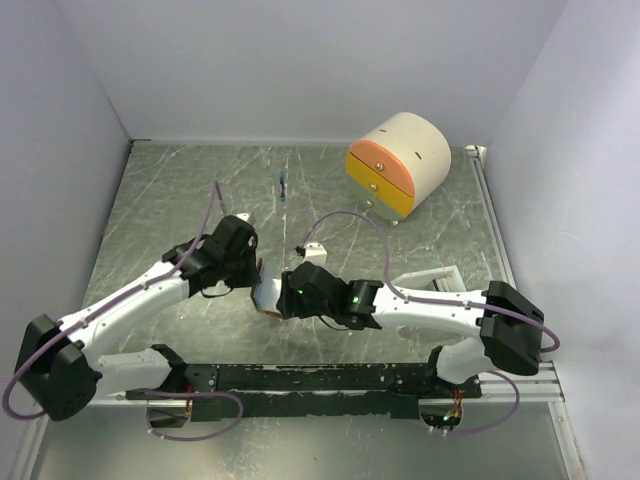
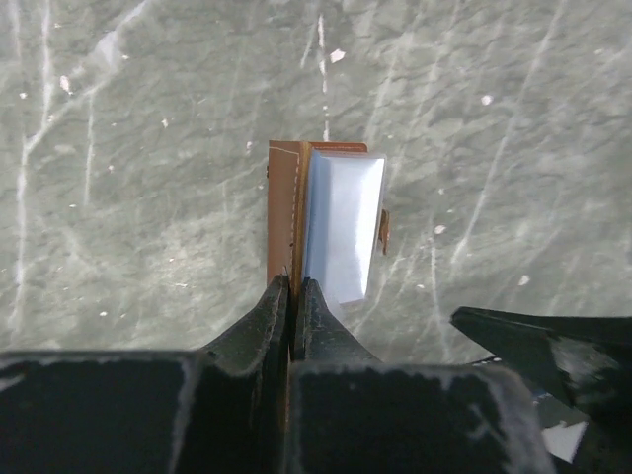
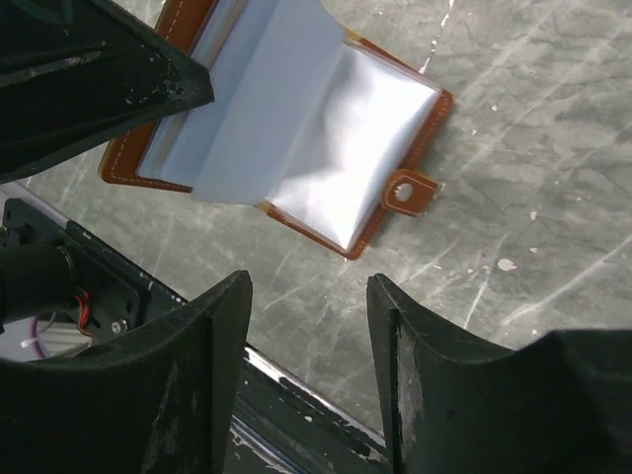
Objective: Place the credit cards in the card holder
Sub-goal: Open the card holder at the center of the board.
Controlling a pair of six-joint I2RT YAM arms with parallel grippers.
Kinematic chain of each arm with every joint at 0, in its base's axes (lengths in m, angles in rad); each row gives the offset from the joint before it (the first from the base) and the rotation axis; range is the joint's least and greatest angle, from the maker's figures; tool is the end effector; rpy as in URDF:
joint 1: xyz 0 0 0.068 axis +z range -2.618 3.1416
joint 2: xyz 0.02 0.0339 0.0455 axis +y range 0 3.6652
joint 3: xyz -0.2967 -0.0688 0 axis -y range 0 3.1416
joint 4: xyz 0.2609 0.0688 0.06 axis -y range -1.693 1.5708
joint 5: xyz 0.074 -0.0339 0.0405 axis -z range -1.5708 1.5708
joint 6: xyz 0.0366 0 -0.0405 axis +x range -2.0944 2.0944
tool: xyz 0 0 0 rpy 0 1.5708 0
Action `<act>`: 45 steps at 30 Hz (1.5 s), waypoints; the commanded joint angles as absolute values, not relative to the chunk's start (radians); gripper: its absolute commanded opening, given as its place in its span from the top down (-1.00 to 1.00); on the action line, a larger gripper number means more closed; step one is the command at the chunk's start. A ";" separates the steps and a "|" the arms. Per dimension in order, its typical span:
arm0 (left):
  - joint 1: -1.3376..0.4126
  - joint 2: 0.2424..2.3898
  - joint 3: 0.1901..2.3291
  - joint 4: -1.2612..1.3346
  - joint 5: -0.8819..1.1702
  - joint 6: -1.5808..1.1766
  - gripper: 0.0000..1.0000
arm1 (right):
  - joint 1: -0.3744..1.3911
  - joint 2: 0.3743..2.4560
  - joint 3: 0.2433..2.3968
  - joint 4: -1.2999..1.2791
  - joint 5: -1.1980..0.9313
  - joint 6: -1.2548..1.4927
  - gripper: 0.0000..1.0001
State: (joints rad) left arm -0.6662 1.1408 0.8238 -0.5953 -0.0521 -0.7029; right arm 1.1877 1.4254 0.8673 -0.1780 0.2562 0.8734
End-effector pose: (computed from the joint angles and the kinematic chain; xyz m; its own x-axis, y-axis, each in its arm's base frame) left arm 0.1824 -0.1410 0.2714 -0.8572 -0.1473 -0.4935 0.0498 0.9300 -0.3641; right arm 0.1249 0.2852 0.2463 -0.7951 0.0107 -0.6064 -0.3388 0.8214 0.4588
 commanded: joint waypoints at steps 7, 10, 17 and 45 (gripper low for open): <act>-0.855 1.408 1.037 -0.804 -0.332 -0.729 0.87 | 1.192 1.319 0.787 -0.207 0.345 0.900 -0.02; -0.865 1.420 1.013 -0.749 -0.294 -0.743 0.86 | 1.192 1.293 0.756 -0.196 0.344 0.911 -0.02; -0.845 1.254 0.840 -0.476 -0.097 -0.783 0.87 | 1.191 1.242 0.739 -0.212 0.356 0.923 0.00; -0.569 1.025 0.437 -0.117 0.373 -0.743 0.86 | 0.991 1.226 0.987 -0.695 0.575 0.697 0.10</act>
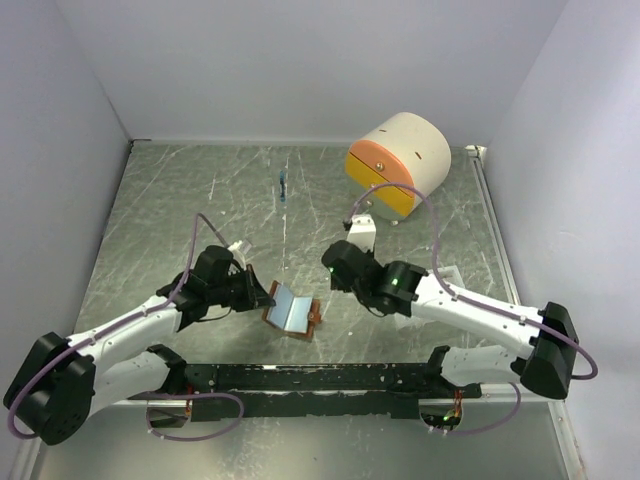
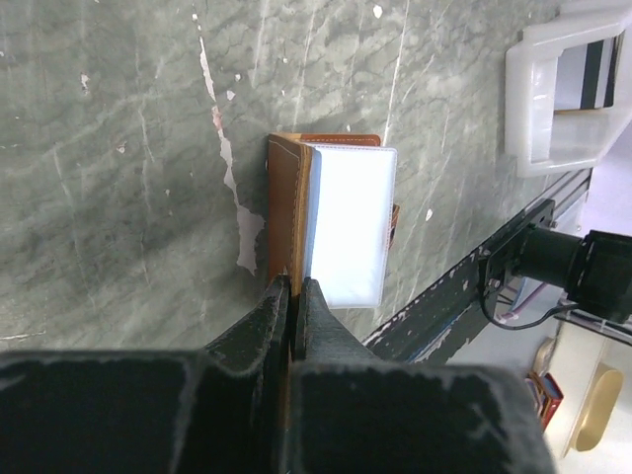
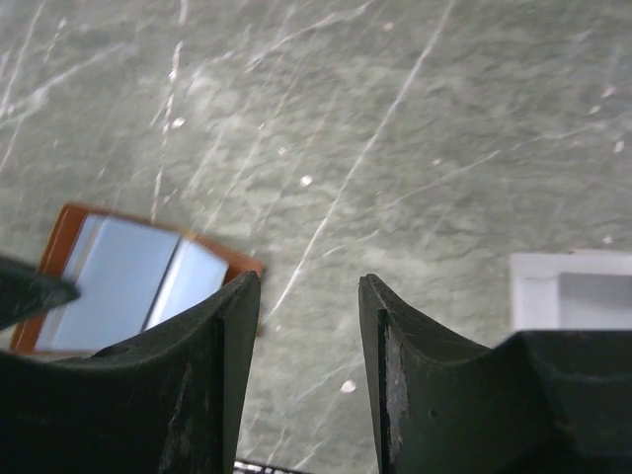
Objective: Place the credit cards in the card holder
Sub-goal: Open the card holder at the center of the board, then move the storage box to the center of the board.
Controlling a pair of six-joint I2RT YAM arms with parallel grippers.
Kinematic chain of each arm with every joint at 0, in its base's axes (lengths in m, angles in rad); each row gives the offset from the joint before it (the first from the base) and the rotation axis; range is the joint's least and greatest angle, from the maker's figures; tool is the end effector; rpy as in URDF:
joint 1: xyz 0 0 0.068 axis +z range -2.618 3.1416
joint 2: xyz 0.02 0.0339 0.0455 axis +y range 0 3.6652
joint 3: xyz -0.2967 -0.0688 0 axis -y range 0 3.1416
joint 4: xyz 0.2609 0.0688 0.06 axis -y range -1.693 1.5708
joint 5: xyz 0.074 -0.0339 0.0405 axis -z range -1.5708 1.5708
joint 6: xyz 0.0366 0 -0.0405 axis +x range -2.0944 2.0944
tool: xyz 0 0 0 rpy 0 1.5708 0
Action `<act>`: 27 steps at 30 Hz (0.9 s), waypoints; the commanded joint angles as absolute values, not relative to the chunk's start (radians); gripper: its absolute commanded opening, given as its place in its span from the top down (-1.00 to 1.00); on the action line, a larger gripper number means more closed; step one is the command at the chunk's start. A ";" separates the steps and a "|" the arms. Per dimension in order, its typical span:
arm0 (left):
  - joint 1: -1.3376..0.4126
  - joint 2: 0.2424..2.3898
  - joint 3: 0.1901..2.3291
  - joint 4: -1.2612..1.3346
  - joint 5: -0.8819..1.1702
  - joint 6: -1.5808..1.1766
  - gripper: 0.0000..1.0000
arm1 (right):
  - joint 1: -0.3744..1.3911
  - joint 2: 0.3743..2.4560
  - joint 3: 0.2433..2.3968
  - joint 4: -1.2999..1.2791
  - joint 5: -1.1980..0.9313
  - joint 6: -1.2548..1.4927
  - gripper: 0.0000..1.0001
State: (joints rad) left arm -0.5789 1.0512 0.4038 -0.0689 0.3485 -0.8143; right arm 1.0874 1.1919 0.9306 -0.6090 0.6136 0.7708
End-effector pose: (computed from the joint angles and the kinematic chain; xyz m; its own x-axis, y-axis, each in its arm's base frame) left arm 0.1595 -0.1192 0.1904 -0.9080 -0.2231 -0.3546 0.1012 0.7045 -0.7024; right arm 0.1324 0.2069 0.3003 -0.6391 0.0081 -0.7691 -0.1480 0.9800 0.1333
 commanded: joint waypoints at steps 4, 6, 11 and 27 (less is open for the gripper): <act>-0.568 1.007 0.491 -0.207 0.372 -0.685 0.86 | 0.895 1.267 1.042 -0.776 0.579 0.673 0.09; -0.568 0.998 0.505 -0.213 0.398 -0.681 0.86 | 0.851 1.277 1.064 -0.817 0.589 0.652 0.09; -0.569 0.996 0.518 -0.210 0.436 -0.680 0.86 | 0.750 1.316 1.137 -0.909 0.618 0.600 0.10; -0.569 1.004 0.547 -0.254 0.438 -0.670 0.86 | 0.581 1.433 1.144 -1.093 0.811 0.609 0.12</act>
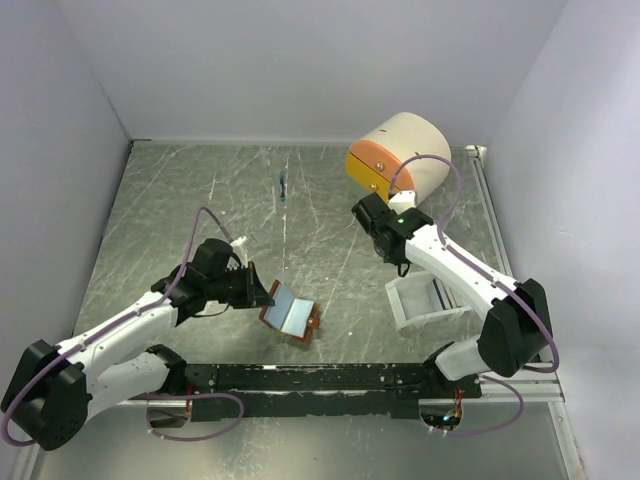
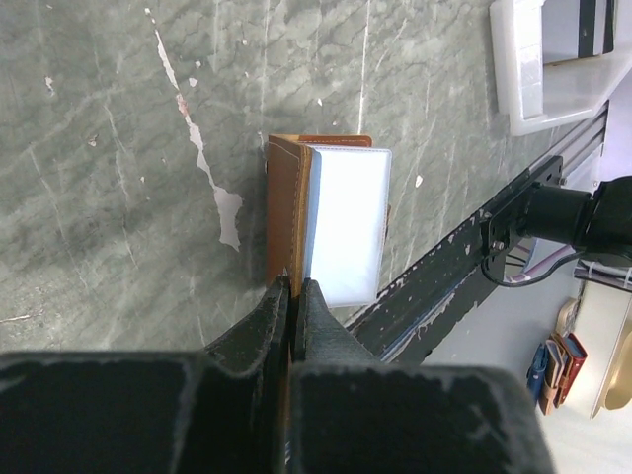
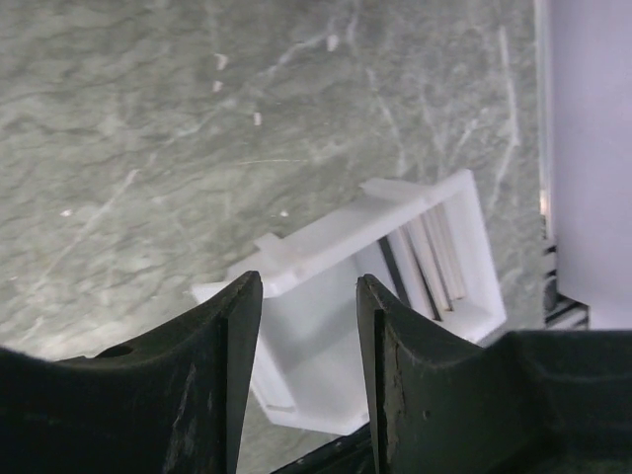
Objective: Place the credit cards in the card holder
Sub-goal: Move the storage box to the center of the board.
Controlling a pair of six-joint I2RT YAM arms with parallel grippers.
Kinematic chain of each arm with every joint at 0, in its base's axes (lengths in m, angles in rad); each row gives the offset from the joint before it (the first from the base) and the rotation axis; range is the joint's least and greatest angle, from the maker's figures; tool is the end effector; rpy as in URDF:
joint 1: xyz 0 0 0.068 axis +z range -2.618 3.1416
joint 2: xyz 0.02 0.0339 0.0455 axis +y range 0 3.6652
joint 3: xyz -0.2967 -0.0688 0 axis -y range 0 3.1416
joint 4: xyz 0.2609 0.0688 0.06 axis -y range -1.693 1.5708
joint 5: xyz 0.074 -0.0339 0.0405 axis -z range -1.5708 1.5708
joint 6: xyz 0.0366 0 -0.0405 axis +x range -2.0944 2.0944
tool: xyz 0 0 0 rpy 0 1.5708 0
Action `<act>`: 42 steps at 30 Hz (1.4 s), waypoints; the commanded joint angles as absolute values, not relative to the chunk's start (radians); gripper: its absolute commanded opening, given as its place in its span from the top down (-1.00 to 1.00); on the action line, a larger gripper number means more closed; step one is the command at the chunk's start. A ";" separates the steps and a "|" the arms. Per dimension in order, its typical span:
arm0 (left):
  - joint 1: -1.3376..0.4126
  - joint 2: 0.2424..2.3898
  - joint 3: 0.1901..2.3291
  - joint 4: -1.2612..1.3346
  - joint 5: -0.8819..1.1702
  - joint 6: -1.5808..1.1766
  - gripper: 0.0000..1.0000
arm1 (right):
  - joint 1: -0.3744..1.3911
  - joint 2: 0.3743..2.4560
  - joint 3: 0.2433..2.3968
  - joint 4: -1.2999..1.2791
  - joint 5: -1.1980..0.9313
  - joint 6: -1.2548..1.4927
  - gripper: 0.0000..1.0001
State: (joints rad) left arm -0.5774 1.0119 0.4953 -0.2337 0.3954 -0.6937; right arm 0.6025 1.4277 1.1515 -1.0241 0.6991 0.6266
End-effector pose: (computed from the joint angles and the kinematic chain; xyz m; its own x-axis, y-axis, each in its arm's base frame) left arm 0.1582 -0.1199 0.2149 -0.9123 -0.1099 -0.3945 0.2035 0.7143 -0.6696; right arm 0.2377 0.1349 0.2954 -0.8144 -0.0154 -0.5801 0.2290 0.9100 -0.3456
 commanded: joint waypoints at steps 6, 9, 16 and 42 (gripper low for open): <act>-0.569 1.002 0.604 -0.312 0.484 -0.627 0.86 | 0.561 1.417 1.137 -1.005 0.727 0.477 0.09; -0.569 1.002 0.620 -0.325 0.509 -0.608 0.86 | 0.552 1.422 1.178 -1.020 0.749 0.496 0.09; -0.569 1.056 0.614 -0.297 0.568 -0.603 0.86 | 0.530 1.399 1.183 -1.073 0.621 0.770 0.09; -0.572 1.018 0.578 -0.249 0.592 -0.620 0.86 | 0.468 1.209 0.908 -0.982 0.571 1.377 -0.10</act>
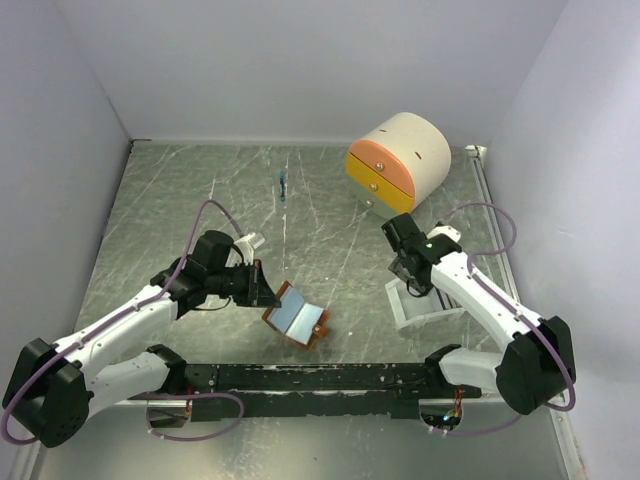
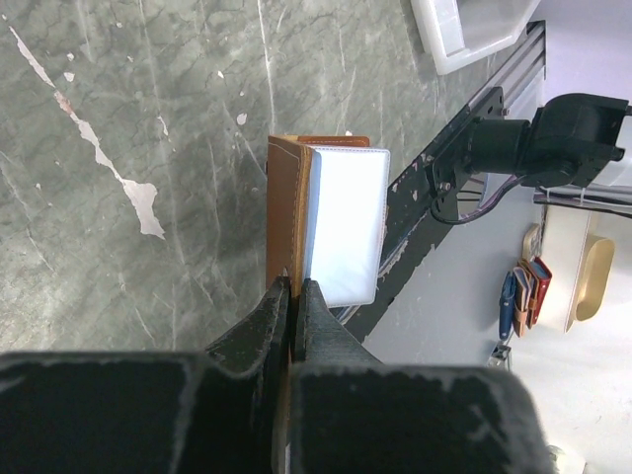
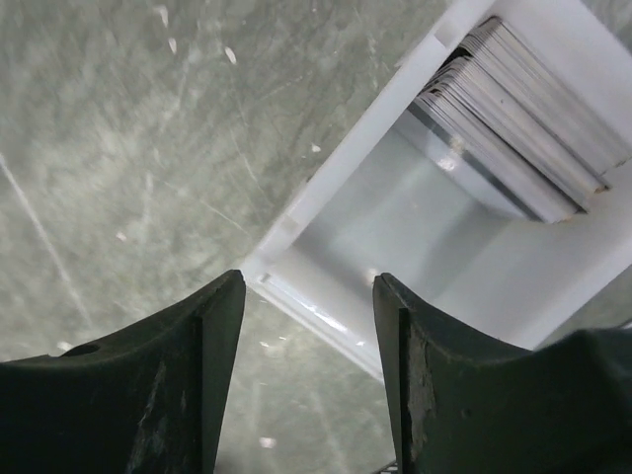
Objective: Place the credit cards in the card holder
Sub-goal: Move the storage box to the center of the board.
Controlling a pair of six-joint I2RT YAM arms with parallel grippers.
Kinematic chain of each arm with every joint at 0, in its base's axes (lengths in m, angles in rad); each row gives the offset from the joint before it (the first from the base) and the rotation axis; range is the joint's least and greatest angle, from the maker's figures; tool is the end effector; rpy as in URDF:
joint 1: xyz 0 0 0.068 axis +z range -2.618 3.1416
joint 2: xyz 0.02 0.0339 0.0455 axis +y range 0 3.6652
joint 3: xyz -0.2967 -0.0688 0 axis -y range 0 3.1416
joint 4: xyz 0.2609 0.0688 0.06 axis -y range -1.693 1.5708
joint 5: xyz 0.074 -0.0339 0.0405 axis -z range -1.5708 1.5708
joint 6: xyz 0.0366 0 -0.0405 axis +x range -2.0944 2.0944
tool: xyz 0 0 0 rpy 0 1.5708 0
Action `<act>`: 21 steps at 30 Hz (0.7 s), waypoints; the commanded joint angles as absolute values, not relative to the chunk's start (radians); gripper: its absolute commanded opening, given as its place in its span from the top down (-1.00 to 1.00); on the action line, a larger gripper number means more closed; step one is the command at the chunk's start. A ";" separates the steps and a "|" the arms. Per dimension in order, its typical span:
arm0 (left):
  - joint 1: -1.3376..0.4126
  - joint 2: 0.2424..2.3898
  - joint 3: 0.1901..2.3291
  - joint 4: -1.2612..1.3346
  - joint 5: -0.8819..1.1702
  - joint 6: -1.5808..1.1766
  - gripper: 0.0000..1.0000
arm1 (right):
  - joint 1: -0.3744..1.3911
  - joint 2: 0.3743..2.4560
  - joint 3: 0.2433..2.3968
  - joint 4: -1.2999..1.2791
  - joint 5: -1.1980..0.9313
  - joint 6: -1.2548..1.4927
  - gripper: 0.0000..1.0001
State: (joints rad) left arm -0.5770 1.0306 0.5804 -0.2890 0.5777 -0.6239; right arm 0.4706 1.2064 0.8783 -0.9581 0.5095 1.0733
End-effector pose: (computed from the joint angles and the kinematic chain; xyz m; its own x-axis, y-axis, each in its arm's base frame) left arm 0.1615 -0.1290 0.2379 -0.9228 0.0167 -0.3848 0.3155 0.6058 -0.7303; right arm 0.1956 0.0795 0.2618 -0.6488 0.5307 -0.5454 0.6211 0.7834 0.0233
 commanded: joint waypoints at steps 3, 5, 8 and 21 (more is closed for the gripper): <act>-0.572 1.012 0.575 -0.249 0.585 -0.622 0.86 | 0.468 1.231 0.929 -1.033 0.593 1.539 -0.09; -0.572 1.008 0.578 -0.254 0.580 -0.620 0.87 | 0.468 1.248 0.940 -1.055 0.605 1.614 -0.07; -0.572 1.006 0.580 -0.260 0.572 -0.621 0.86 | 0.468 1.271 0.961 -1.098 0.636 1.701 -0.04; -0.574 0.985 0.588 -0.288 0.527 -0.623 0.86 | 0.429 1.363 0.963 -1.076 0.673 1.766 0.05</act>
State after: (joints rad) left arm -0.5770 1.0222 0.5804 -0.2905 0.5499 -0.6243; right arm 0.4458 1.3441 0.9478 -1.0676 0.6407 1.7115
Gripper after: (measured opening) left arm 0.091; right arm 0.482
